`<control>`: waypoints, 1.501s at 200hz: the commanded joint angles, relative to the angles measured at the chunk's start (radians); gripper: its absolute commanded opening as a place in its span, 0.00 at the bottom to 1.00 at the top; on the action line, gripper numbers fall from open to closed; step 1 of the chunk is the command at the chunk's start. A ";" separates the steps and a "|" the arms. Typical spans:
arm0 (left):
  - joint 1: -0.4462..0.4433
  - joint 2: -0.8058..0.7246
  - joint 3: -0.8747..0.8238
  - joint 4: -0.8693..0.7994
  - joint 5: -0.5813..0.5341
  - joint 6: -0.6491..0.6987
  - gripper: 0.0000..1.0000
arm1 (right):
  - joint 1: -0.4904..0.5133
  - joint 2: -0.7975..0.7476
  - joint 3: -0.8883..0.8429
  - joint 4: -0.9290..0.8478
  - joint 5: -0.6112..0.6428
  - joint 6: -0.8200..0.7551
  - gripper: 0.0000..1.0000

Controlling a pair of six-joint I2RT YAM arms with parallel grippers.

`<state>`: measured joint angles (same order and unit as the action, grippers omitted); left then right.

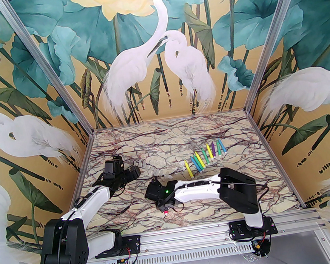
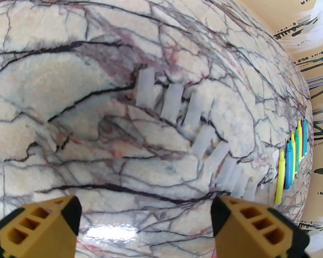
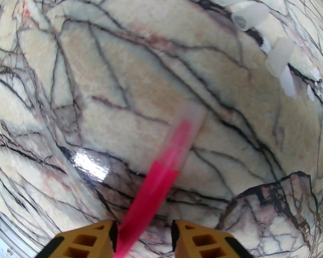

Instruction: Open the pen caps

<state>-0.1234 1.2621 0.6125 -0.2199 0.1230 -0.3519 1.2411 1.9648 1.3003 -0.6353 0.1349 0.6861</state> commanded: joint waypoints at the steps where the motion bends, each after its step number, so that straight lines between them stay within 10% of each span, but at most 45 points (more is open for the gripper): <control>1: 0.008 -0.010 -0.013 0.031 0.027 -0.015 0.90 | 0.011 0.026 0.029 -0.034 0.005 0.024 0.40; 159: 0.013 -0.035 -0.008 0.028 0.098 -0.017 0.89 | 0.015 0.025 -0.010 -0.046 0.049 0.005 0.17; 300: -0.056 0.077 -0.031 0.391 0.569 -0.239 0.81 | -0.168 -0.381 -0.309 0.281 -0.001 -0.198 0.16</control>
<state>-0.1417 1.3098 0.5854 0.0456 0.5957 -0.5106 1.0805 1.6295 1.0092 -0.4351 0.1383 0.5457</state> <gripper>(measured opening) 0.822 0.169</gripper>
